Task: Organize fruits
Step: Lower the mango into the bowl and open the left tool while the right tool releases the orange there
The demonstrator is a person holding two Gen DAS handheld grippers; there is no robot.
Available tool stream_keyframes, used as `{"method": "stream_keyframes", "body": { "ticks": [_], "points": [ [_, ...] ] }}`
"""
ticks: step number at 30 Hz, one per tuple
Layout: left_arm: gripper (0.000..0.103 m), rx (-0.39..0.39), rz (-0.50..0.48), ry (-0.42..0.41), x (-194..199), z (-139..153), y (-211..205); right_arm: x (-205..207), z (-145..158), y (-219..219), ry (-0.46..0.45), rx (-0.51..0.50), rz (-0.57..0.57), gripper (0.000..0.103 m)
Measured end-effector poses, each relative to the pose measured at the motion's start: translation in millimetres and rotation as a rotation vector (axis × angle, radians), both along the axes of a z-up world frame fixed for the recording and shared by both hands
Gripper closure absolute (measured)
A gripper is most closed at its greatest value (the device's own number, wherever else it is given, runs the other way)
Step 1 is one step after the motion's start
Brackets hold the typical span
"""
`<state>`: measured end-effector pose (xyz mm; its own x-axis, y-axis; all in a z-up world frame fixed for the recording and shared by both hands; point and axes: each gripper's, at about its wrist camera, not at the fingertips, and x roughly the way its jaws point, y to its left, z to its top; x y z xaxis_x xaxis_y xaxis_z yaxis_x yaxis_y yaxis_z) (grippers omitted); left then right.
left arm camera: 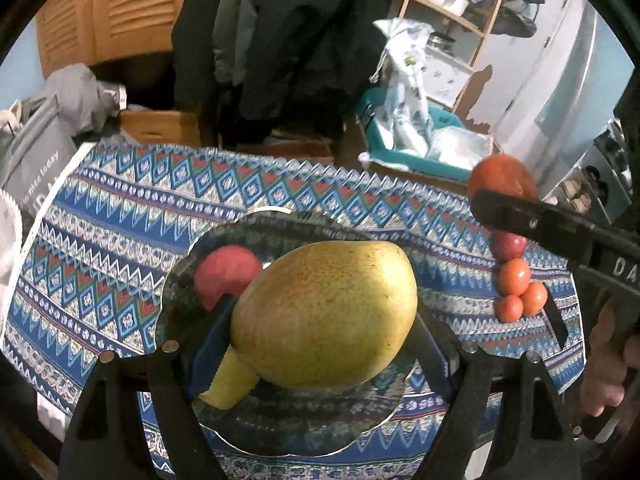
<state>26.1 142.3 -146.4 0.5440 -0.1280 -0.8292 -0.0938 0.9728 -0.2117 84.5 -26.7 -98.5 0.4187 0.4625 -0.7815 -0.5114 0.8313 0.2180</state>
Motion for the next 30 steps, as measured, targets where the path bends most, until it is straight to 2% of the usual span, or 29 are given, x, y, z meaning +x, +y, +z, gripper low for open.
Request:
{"method": "stream_keyframes", "body": {
  "ticks": [9, 26, 30],
  "points": [
    [0.019, -0.016, 0.019, 0.082, 3, -34, 8, 8, -26, 25, 0.067, -0.019, 0.04, 0.059],
    [0.019, -0.028, 0.011, 0.176, 2, -65, -3, 12, -85, 35, 0.192, -0.088, 0.062, 0.059],
    [0.019, -0.005, -0.003, 0.176, 0, -68, -9, 12, -99, 36, 0.216, -0.108, 0.066, 0.059]
  ]
}}
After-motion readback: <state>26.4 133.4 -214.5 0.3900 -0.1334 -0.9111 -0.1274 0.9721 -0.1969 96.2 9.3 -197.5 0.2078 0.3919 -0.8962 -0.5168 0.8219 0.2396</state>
